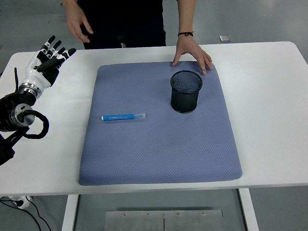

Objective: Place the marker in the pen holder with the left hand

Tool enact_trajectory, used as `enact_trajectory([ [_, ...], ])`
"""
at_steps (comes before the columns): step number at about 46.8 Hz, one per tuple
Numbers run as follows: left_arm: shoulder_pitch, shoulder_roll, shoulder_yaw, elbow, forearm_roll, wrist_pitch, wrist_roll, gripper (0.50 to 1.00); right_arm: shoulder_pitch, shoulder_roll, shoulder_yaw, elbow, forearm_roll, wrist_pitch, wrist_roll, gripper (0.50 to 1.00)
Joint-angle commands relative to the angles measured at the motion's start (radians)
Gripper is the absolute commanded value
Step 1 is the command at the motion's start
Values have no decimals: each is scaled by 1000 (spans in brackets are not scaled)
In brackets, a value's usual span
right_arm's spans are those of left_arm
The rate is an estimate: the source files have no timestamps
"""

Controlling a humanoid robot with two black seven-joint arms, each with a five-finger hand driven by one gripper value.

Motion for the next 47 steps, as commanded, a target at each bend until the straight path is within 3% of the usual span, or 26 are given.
enact_trajectory([
  [1, -1, -1, 0, 0, 0, 0, 0, 1000, 0, 0, 0, 0, 2, 0, 0, 1000],
  [47, 38, -9, -1, 0, 8, -2, 0, 1000, 0, 0, 0, 0, 2, 0, 0, 1000],
])
